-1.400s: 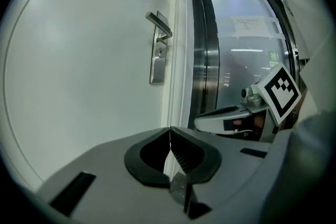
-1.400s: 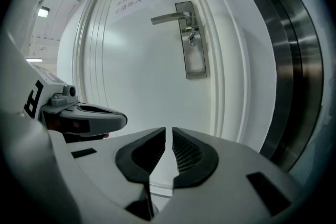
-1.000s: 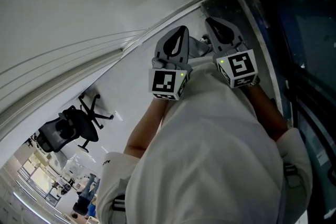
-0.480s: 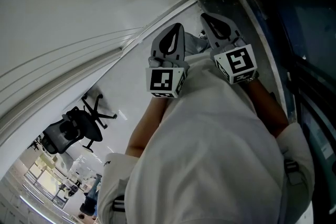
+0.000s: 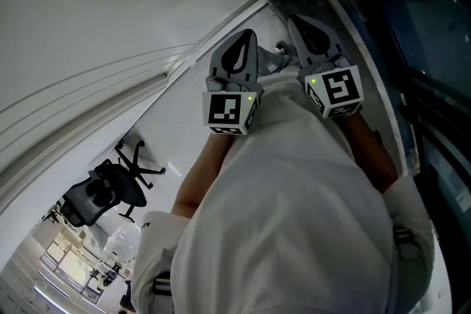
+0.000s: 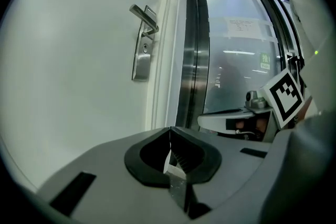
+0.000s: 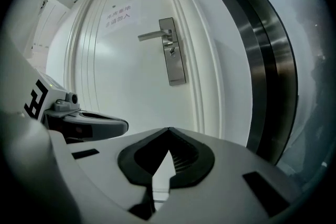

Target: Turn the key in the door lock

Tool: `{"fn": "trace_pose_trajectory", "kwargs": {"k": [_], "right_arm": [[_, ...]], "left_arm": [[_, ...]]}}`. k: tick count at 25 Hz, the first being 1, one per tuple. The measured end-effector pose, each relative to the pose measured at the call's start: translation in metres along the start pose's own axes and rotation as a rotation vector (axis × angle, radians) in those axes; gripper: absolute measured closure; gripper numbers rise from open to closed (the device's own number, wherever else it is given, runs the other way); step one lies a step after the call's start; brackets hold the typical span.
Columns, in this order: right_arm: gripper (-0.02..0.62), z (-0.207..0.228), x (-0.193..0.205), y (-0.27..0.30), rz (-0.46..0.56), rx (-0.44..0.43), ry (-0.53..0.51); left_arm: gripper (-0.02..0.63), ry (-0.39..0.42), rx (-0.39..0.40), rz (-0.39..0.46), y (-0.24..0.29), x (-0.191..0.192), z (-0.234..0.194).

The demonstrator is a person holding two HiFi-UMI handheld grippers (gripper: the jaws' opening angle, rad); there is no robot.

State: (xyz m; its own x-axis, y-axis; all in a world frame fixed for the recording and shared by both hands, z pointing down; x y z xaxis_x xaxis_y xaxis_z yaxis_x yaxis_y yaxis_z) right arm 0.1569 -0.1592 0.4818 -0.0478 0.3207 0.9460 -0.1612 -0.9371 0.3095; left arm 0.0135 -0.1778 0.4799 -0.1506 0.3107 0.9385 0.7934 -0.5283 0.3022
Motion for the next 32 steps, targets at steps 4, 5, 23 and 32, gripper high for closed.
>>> {"fn": "trace_pose_trajectory", "kwargs": {"k": [4, 5, 23, 32], "right_arm": [[0.591, 0.002, -0.001, -0.002, 0.009, 0.032, 0.003], [0.591, 0.002, -0.003, -0.002, 0.014, 0.036, 0.001], [0.591, -0.023, -0.001, 0.021, -0.027, -0.081, -0.055], [0.591, -0.025, 0.006, 0.035, -0.064, -0.098, -0.055]], "left_arm": [[0.595, 0.000, 0.018, 0.002, 0.002, 0.000, -0.003], [0.595, 0.002, 0.023, 0.002, 0.002, 0.000, -0.004], [0.595, -0.022, -0.091, -0.019, -0.018, 0.011, -0.017], [0.595, -0.033, -0.111, -0.027, -0.017, 0.016, -0.026]]}}
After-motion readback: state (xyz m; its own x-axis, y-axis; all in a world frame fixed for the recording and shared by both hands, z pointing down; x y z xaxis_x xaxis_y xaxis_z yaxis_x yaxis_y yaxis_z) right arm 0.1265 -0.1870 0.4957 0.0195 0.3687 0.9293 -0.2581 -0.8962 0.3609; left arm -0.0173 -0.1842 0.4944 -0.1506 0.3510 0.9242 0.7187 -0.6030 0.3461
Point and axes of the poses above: the fingertips, and each gripper's own axes: y forward along the fingers, z to its right, x out of its underside, the point moved 6 cm from there along -y, backward along the fingers, and after that the axes turned 8 degrees about x, right-handed, at the moved point
